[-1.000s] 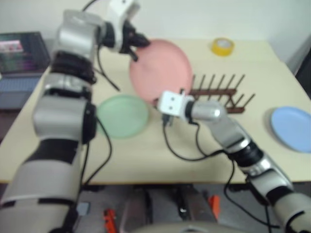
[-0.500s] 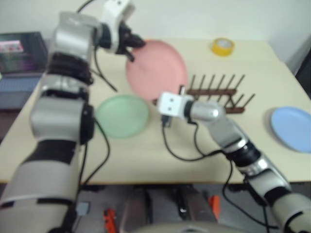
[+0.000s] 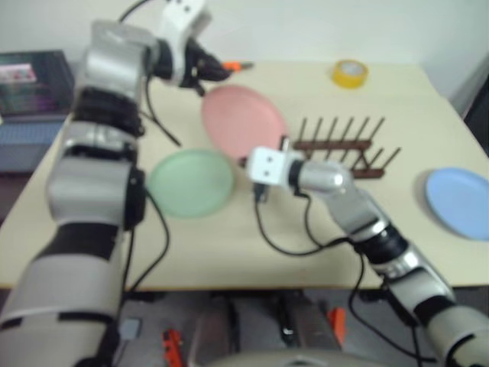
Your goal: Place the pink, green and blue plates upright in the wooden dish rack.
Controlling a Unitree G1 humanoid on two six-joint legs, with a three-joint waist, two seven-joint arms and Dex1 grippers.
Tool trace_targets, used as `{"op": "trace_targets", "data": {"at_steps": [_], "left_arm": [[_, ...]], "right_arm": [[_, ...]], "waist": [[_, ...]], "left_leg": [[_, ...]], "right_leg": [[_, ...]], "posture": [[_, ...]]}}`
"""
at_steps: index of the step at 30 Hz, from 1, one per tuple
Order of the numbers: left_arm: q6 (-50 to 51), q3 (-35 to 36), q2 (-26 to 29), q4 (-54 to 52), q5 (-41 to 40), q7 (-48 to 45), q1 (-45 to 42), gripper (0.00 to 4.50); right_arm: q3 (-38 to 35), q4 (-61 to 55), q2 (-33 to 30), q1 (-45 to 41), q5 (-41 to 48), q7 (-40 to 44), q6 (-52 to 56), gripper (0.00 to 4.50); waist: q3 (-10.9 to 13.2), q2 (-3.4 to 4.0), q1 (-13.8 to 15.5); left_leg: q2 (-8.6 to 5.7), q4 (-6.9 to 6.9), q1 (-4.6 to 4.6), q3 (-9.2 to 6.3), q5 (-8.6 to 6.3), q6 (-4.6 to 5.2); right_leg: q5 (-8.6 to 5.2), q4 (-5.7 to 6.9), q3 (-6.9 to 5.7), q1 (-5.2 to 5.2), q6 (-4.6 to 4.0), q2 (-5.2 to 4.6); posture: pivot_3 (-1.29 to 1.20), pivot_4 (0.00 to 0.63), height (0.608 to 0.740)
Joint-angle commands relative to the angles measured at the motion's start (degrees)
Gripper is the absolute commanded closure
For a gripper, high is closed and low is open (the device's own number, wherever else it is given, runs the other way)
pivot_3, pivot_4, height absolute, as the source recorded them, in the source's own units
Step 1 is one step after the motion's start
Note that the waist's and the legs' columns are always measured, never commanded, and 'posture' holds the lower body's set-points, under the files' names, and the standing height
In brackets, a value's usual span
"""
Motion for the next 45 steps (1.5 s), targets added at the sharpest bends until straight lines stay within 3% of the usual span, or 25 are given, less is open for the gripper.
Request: {"op": "trace_targets", "data": {"at_steps": [1, 4, 16, 35, 45], "left_arm": [[-1.3, 0.2, 0.4, -1.7, -0.7, 0.3, -1.0, 1.60], [-1.7, 0.1, 0.6, -1.2, -0.7, 0.4, -1.3, 0.55], [-3.0, 1.2, 4.1, -3.3, -1.9, -1.5, -1.7, 0.55], [-1.6, 8.5, 16.9, -17.8, -10.2, -4.7, 2.9, 0.55], [-1.3, 12.2, 19.4, -23.5, -15.5, -4.7, 10.8, 0.55]], "right_arm": [[-2.1, -1.7, 0.6, -0.6, 0.5, -0.1, -1.1, 4.50], [-2.4, -1.8, 0.8, -0.5, 0.5, 0.0, -1.3, 4.50], [-3.4, -2.0, 1.3, 0.0, 0.8, 0.0, -1.8, 4.50], [-7.4, -1.9, 1.7, -0.3, 6.2, 0.8, -3.4, 4.50], [-20.0, -5.3, 3.0, -5.1, 22.2, 3.5, 2.0, 4.50]], "waist": [[0.0, 0.00, 0.0], [0.0, 0.00, 0.0], [0.0, 0.00, 0.0], [0.0, 0.00, 0.0], [0.0, 0.00, 0.0]], "left_leg": [[0.00, 0.00, 0.00, 0.00, 0.00, 0.00], [0.00, 0.00, 0.00, 0.00, 0.00, 0.00], [0.00, -0.01, 0.00, -0.01, 0.00, 0.00], [0.13, 0.00, 0.02, -0.01, 0.00, 0.00], [0.13, 0.05, 0.13, 0.02, 0.01, 0.01]], "right_leg": [[0.00, 0.00, 0.00, 0.00, 0.00, 0.00], [0.00, 0.00, 0.00, 0.00, 0.00, 0.00], [0.00, 0.00, 0.00, -0.01, 0.00, 0.01], [-0.01, 0.04, 0.01, -0.01, -0.01, -0.02], [0.00, 0.33, 0.09, -0.01, -0.10, -0.06]], "posture": [[0.00, 0.150, 0.740], [0.00, 0.150, 0.740], [0.00, 0.150, 0.740], [0.00, 0.150, 0.740], [0.00, 0.150, 0.740]]}}
